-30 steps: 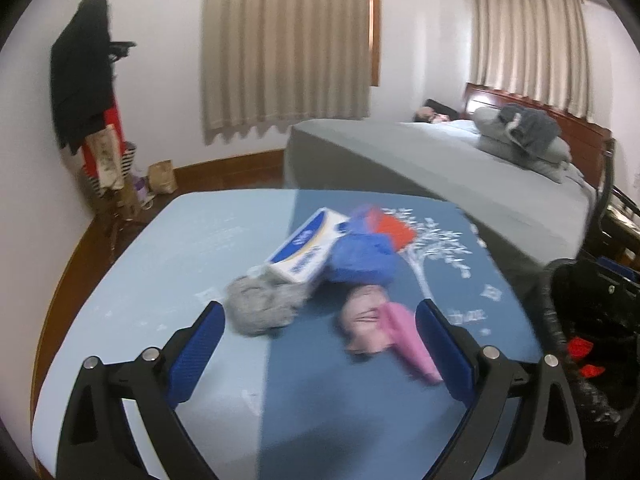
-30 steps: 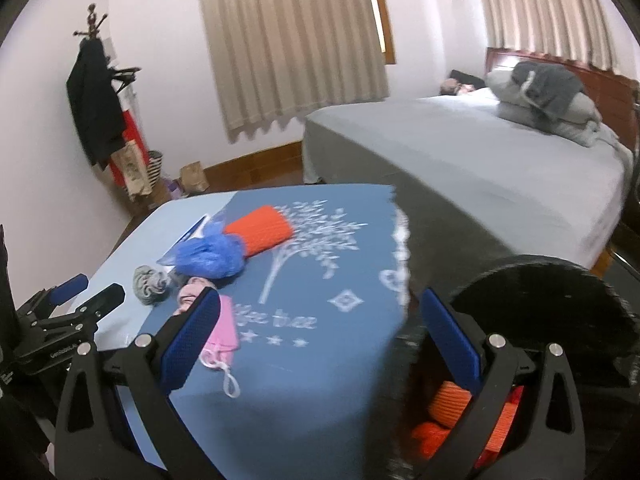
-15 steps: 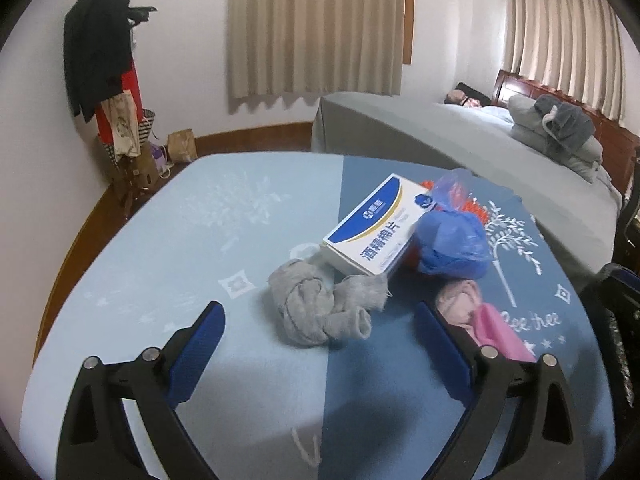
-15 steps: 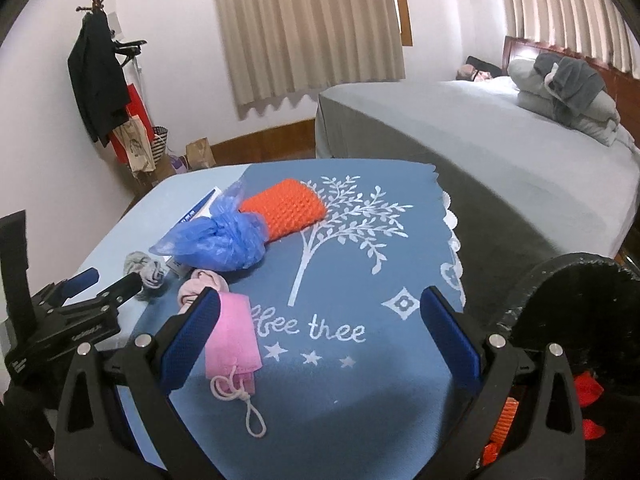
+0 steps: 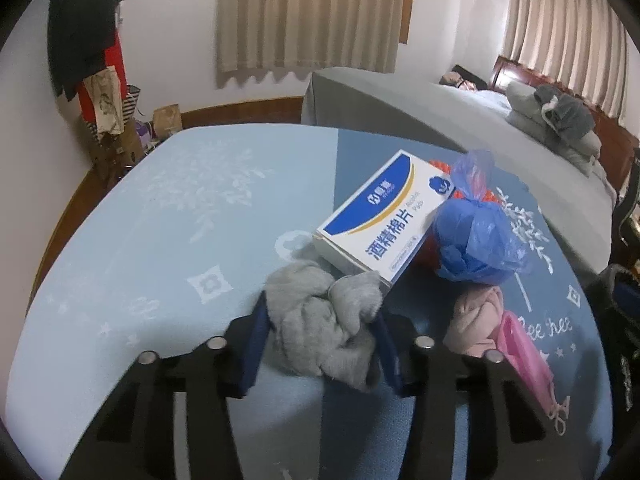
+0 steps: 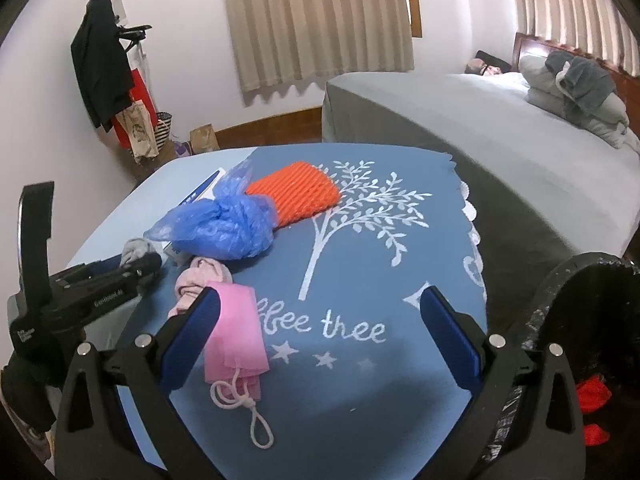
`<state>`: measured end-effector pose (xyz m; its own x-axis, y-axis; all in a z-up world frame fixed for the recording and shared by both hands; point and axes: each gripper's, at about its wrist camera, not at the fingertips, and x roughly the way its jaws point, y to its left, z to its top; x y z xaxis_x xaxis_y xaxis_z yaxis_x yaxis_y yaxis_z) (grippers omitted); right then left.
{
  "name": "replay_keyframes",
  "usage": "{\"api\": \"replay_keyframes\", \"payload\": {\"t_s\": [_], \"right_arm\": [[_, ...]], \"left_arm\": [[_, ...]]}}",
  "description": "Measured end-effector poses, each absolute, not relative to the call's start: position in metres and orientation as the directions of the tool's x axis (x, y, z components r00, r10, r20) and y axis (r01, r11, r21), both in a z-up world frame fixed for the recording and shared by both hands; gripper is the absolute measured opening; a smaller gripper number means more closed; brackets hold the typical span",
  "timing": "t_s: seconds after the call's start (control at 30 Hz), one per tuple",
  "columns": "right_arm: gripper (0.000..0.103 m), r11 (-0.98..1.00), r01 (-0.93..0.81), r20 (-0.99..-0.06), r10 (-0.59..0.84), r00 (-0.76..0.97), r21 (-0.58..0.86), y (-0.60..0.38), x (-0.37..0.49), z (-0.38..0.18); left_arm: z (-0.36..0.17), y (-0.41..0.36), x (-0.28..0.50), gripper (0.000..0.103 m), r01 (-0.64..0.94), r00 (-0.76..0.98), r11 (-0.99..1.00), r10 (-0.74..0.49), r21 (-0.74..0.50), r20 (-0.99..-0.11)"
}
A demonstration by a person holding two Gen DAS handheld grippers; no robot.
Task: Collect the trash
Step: 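Grasp the grey sock with the left tool while the right tool grasps the pink mask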
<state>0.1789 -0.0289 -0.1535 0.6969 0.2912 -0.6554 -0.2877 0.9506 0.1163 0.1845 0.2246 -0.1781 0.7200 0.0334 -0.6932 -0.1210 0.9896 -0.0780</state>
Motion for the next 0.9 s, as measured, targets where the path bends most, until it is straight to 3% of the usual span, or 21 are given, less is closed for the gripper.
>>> {"api": "replay_keyframes", "payload": {"t_s": [0.5,0.7,0.9], "right_arm": [[0.096,0.916,-0.382,-0.689,0.356,0.631,0.124,0.003,0.163,-0.166],[0.078,0.907,-0.4,-0.727,0.36,0.585,0.127,0.012,0.165,-0.177],[0.048,0.89,-0.43,-0.762,0.382,0.523,0.151,0.019,0.167,-0.187]], "left_arm": [[-0.166,0.225,0.136,0.043,-0.129,0.726,0.99,0.055,-0.057,-0.685],[-0.163,0.22,0.132,0.043,-0.123,0.73,0.991,0.059,-0.045,-0.681],[-0.164,0.219,0.13,0.043,-0.125,0.73,0.991,0.057,-0.05,-0.681]]}}
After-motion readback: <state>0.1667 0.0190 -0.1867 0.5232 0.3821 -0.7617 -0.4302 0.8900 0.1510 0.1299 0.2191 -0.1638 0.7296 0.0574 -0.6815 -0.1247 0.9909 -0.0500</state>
